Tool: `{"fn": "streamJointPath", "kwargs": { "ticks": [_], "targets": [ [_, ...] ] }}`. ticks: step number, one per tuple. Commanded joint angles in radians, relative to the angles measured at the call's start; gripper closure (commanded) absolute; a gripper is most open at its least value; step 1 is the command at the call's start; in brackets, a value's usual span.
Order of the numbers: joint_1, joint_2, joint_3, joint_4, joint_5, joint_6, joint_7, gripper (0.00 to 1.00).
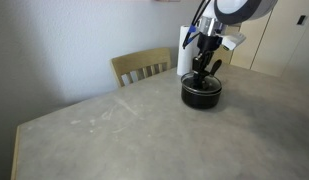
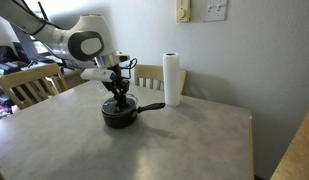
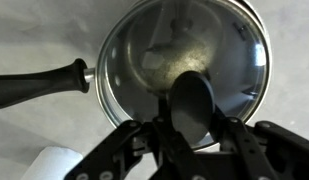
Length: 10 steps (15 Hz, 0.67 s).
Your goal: Put the lid on the black pot, remove the lid from the black pot, put the lid back on the black pot
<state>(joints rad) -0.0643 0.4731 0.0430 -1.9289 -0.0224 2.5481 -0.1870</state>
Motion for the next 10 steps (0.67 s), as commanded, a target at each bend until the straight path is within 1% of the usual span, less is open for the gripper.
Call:
{"fn": "streamJointPath", "kwargs": {
  "ticks": [1, 10],
  "targets": [
    [0.000, -0.035, 0.001, -0.048, 0.018, -0.004, 0.007, 0.86],
    [-0.002, -0.049, 0.008, -0.090, 0.052, 0.000, 0.020, 0.86]
  ]
}}
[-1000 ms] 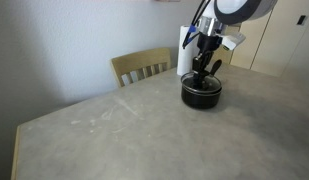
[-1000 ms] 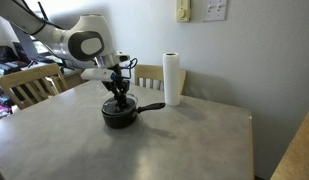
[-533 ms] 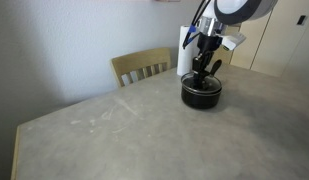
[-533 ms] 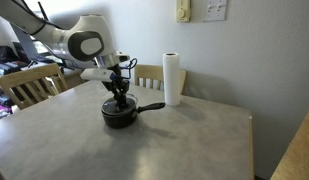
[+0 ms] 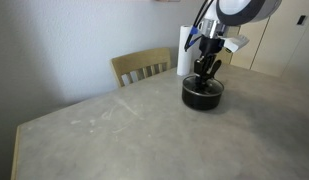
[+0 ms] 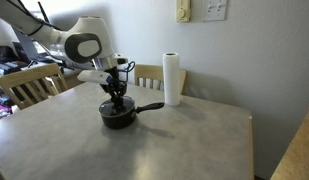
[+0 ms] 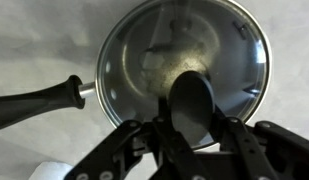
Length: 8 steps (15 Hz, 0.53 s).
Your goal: Put the lid on the black pot, remove the lid from the black pot, put the lid back on the black pot
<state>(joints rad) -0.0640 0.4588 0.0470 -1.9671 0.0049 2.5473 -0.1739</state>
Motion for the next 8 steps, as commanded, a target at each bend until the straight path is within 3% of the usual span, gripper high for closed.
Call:
{"fn": "streamJointPath", "kwargs": {
  "ticks": [1, 5, 6, 7, 8],
  "targets": [
    [-0.002, -0.037, 0.004, -0.055, 0.027, 0.003, 0.008, 0.86],
    [-0.004, -0.030, 0.003, -0.052, 0.029, 0.007, 0.002, 0.86],
    [-0.004, -0.026, 0.004, -0.049, 0.030, 0.006, 0.000, 0.48],
    [-0.005, -0.025, 0.005, -0.048, 0.032, 0.008, -0.002, 0.34],
    [-0.004, -0.026, 0.005, -0.049, 0.033, 0.007, -0.001, 0.29]
  ]
}}
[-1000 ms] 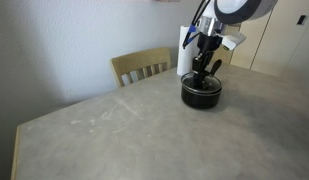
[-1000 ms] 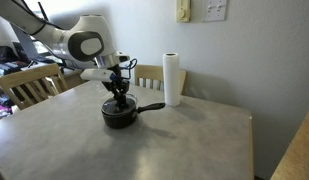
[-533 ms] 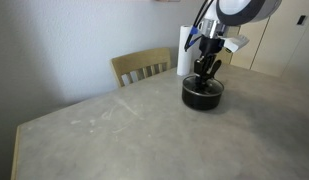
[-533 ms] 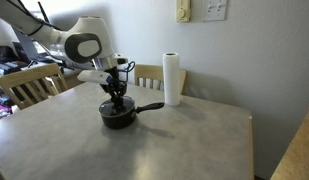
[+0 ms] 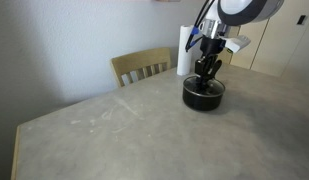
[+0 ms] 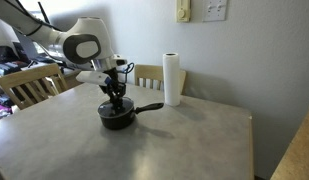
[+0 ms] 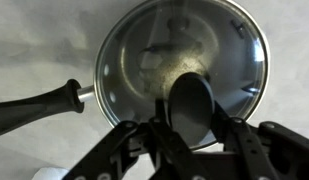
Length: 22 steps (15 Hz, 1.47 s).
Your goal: Put the lid on the black pot, remove the lid from the black pot, put the lid back on the black pot
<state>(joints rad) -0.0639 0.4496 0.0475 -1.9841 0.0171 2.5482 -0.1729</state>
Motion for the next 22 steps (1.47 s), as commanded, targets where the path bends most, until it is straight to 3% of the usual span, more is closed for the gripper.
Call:
{"fn": "streamJointPath", "kwargs": {
  "ticks": [1, 4, 5, 22],
  "targets": [
    [-0.005, -0.021, 0.005, -0.035, 0.025, 0.008, -0.001, 0.21],
    [-0.007, -0.033, 0.006, -0.045, 0.040, 0.003, 0.003, 0.01],
    [-0.007, -0.038, 0.004, -0.048, 0.045, 0.000, 0.007, 0.00],
    [-0.024, -0.125, 0.004, -0.083, 0.101, 0.021, -0.034, 0.00]
  ]
}}
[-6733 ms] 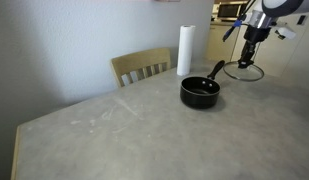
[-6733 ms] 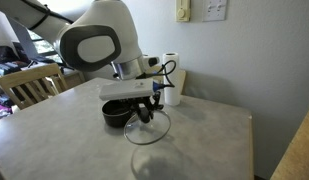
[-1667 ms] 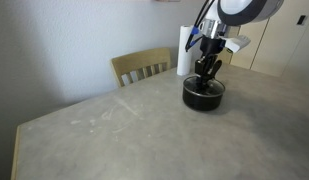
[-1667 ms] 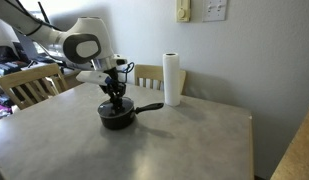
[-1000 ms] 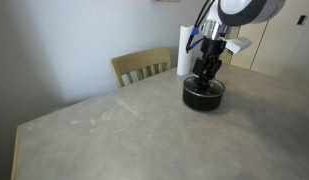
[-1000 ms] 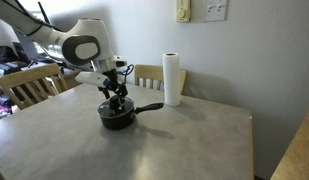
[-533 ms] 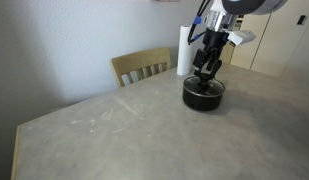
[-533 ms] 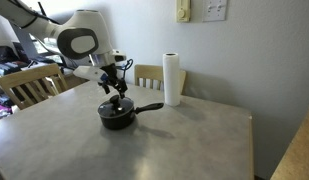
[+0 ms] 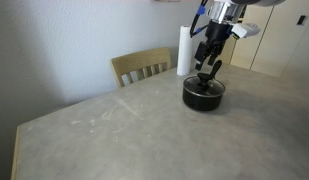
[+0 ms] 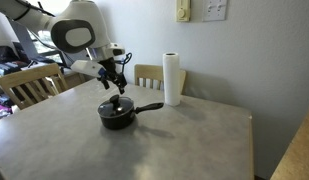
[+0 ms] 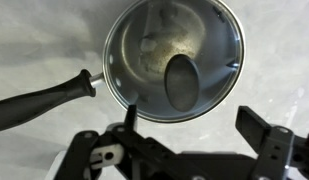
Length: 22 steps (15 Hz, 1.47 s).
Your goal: Put the lid on the black pot, remove the lid from the black pot, put the lid back on the black pot
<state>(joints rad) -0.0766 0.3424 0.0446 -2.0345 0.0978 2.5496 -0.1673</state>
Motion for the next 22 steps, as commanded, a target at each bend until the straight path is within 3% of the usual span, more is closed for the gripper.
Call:
{"fn": "streamJointPath", "kwargs": {
  "ticks": [1, 5, 13, 22],
  "targets": [
    [-0.014, -0.014, 0.009, -0.033, 0.023, 0.023, -0.052, 0.00],
    [-0.027, -0.004, 0.021, -0.037, 0.022, 0.033, -0.137, 0.00],
    [-0.059, -0.004, 0.060, -0.047, 0.000, -0.035, -0.428, 0.00],
    [-0.002, 0.025, 0.011, -0.011, -0.176, -0.092, -0.335, 0.00]
  ]
}}
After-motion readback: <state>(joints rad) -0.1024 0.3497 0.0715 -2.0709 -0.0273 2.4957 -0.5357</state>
